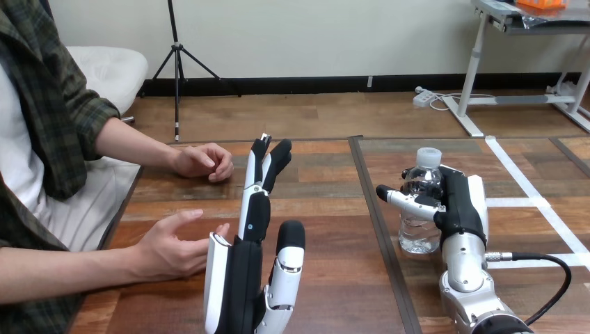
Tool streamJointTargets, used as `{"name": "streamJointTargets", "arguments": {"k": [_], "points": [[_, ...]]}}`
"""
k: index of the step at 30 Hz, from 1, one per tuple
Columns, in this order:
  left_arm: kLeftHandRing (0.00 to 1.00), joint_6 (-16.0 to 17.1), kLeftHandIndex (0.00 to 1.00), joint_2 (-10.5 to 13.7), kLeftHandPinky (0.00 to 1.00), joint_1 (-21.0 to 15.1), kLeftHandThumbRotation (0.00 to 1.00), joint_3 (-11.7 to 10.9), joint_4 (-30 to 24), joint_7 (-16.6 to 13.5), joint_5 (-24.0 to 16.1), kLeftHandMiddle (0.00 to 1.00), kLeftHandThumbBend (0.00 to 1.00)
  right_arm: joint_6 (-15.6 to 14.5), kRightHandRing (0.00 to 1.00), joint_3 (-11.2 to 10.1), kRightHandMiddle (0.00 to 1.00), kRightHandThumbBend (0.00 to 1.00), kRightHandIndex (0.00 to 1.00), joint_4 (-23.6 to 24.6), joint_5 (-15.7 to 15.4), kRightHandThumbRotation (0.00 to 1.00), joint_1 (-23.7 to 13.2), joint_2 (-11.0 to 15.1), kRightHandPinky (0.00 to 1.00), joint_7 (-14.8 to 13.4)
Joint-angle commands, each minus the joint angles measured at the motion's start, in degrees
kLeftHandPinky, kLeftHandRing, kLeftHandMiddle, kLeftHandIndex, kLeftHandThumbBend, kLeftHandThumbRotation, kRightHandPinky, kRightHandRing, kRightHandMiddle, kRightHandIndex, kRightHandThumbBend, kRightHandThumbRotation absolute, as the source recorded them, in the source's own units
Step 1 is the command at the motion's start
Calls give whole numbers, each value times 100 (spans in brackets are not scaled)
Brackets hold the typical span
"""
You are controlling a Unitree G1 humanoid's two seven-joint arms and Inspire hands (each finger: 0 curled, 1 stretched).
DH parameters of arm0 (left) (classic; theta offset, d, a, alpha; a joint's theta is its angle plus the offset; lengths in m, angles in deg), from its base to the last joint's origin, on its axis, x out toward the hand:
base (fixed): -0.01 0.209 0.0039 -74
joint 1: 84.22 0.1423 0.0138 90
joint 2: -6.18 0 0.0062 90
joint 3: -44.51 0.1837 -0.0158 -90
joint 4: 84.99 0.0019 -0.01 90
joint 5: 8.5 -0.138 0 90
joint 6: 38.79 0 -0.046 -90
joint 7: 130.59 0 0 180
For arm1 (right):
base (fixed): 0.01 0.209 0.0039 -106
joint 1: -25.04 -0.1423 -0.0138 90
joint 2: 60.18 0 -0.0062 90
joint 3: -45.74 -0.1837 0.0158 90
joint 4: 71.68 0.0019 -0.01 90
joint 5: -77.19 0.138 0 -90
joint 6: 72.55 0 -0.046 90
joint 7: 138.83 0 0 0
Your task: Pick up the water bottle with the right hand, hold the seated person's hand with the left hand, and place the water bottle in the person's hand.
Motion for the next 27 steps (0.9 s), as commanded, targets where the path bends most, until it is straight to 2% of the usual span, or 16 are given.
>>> {"name": "streamJointTargets", "arguments": {"k": [1, 7, 27], "points": [[92, -39, 99, -213, 100, 438, 100, -16, -226, -38, -5, 93, 30, 219, 47, -46, 52, 74, 55, 90, 41, 0, -170, -47, 42, -21], [91, -28, 98, -235, 99, 429, 100, 10, -214, -32, 50, 92, 30, 228, 48, -59, 52, 74, 54, 96, 65, 0, -167, -45, 42, -28], [91, -100, 97, -239, 99, 380, 100, -64, -210, -173, -197, 92, 33, 424, 47, -95, 52, 75, 53, 138, 125, 0, -148, -16, 42, -34]]}}
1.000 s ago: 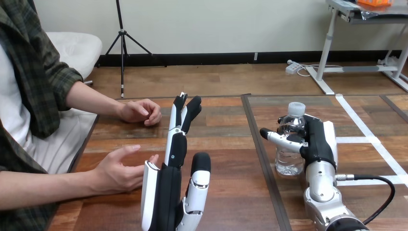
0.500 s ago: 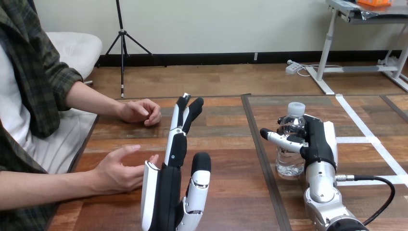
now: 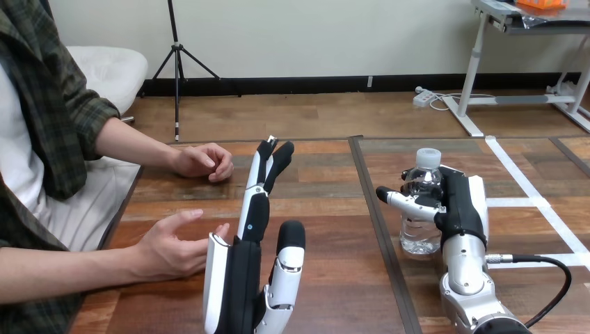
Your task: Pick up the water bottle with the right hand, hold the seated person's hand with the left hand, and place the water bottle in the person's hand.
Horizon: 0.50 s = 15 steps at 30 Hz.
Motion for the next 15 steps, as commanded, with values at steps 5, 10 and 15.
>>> {"name": "streamJointTargets", "arguments": {"k": [5, 10, 15], "points": [[90, -52, 96, -229, 98, 371, 100, -22, -220, -107, -75, 91, 31, 269, 47, -62, 53, 75, 54, 161, 47, 0, -202, 5, 43, -44], [90, -89, 96, -206, 98, 393, 100, 1, -267, -65, 12, 91, 29, 351, 48, -67, 53, 74, 54, 210, 64, 0, -185, 17, 43, -13], [90, -113, 95, -148, 97, 388, 100, 36, -303, 58, 215, 91, 27, 639, 48, -112, 53, 74, 54, 271, 151, 0, -125, 13, 43, 60]]}}
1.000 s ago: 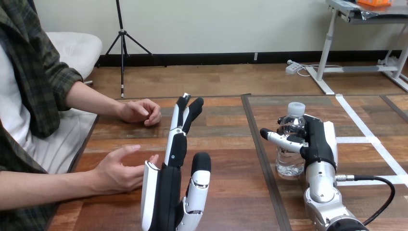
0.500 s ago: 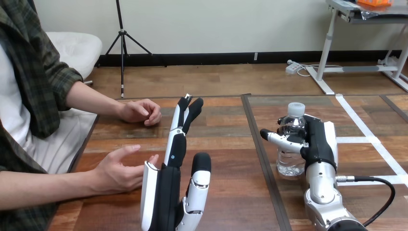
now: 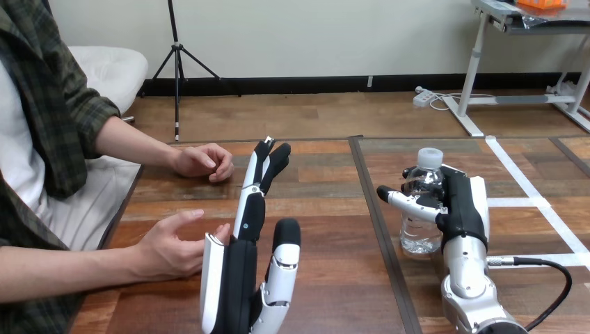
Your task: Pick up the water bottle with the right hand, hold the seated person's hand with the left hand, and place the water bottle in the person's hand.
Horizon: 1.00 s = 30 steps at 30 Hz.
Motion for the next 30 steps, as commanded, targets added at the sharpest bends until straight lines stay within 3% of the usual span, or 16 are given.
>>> {"name": "streamJointTargets", "arguments": {"k": [1, 7, 10, 19, 25, 30], "points": [[90, -28, 95, -121, 97, 377, 100, 76, -302, 156, 267, 91, 27, 487, 48, -96, 53, 75, 54, 280, 72, 0, -180, 12, 43, 10], [91, -42, 93, -103, 97, 382, 100, 24, -354, 265, 374, 91, 26, 1004, 46, -70, 51, 75, 53, 362, 72, 0, -70, 45, 41, 79], [91, -100, 93, -63, 97, 403, 100, 22, -416, 371, 441, 91, 27, 1230, 45, -28, 50, 76, 52, 388, -11, 0, -31, 64, 40, -41], [90, -102, 92, -16, 94, 404, 97, -45, -481, 549, 557, 91, 30, 1776, 44, -162, 49, 75, 52, 522, 189, 0, 113, 30, 38, 292], [89, -66, 91, 0, 91, 379, 91, -118, -519, 617, 602, 91, 30, 2194, 43, -133, 48, 76, 52, 813, 142, 0, 307, 5, 38, 265], [89, -26, 91, 18, 90, 334, 88, -197, -519, 645, 600, 90, 30, 2440, 43, -178, 48, 76, 51, 1163, 294, 0, 515, -94, 38, 454]]}}
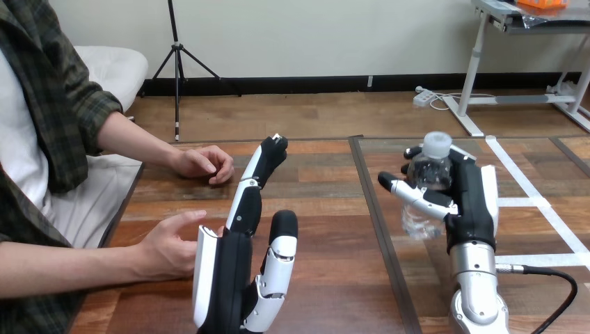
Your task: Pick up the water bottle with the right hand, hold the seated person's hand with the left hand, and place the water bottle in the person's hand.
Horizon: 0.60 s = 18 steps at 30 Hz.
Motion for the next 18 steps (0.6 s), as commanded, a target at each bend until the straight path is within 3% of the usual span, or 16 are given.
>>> {"name": "streamJointTargets", "arguments": {"k": [1, 5, 10, 16, 18], "points": [[89, 63, 91, -19, 90, 314, 88, -119, -282, 36, 71, 90, 29, 536, 43, -56, 48, 76, 51, 735, 122, 0, -95, -91, 38, 96], [90, 28, 91, 44, 91, 279, 85, -217, -310, 91, 11, 91, 28, 832, 43, -50, 48, 75, 51, 1028, 267, 0, 96, -146, 38, 351], [91, -2, 91, 106, 94, 251, 79, -240, -320, 258, 210, 91, 27, 892, 42, -33, 48, 75, 50, 1440, 414, 0, 335, -231, 37, 580], [89, -117, 89, 134, 91, 225, 71, -452, -419, 225, -16, 89, 28, 840, 42, -1, 48, 75, 50, 2045, 652, 0, 684, -352, 38, 914], [89, -90, 89, 263, 90, 182, 67, -503, -384, 310, 22, 89, 29, 841, 42, 11, 47, 75, 50, 2230, 806, 0, 792, -412, 38, 1090]]}}
